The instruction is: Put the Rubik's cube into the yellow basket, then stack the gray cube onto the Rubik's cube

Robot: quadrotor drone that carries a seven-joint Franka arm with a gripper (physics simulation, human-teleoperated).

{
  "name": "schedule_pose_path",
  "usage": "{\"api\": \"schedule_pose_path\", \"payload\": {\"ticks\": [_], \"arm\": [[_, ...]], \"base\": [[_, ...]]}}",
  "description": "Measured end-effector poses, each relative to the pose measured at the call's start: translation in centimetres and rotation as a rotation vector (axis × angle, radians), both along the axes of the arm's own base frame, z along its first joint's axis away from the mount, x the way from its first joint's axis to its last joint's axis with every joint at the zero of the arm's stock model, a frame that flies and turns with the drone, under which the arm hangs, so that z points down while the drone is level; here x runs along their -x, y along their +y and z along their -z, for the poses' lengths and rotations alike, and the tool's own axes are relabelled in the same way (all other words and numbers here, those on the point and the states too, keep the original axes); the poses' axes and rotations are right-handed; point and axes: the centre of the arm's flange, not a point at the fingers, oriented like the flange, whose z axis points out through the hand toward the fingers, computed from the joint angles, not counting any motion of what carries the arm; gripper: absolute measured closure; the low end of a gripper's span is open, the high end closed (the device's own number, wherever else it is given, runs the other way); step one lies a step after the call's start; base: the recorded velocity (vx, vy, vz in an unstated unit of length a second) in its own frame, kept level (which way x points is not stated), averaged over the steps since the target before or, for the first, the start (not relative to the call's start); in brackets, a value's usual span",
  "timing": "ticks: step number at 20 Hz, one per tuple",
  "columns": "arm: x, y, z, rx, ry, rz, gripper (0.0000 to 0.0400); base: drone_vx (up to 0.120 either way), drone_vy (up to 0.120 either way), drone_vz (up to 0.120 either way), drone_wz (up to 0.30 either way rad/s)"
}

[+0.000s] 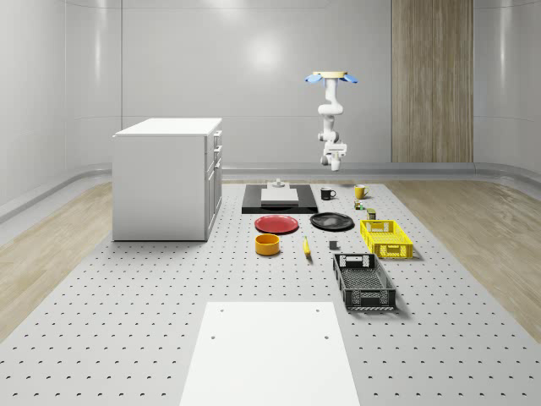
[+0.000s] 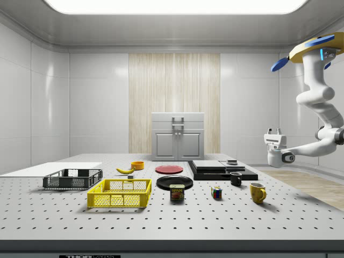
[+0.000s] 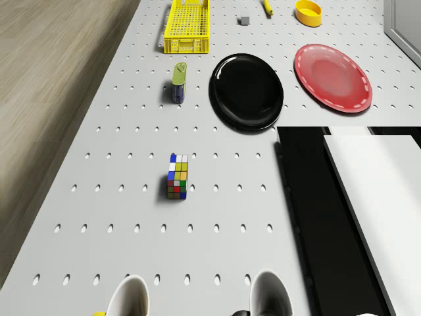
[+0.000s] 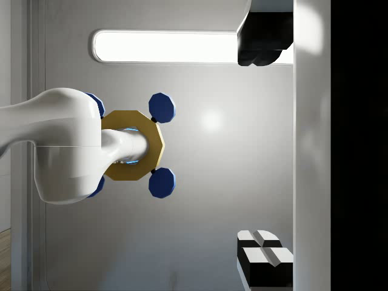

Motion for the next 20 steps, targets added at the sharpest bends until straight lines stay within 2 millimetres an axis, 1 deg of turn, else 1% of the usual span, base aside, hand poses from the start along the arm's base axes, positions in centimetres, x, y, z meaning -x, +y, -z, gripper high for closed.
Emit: {"api": "schedule_pose_path", "payload": {"ticks": [20], "arm": [[0.14, 0.06, -0.12, 0.006, -0.015, 0.000, 0.0000]], "base": [[0.120, 0.120, 0.000, 0.000]]}}
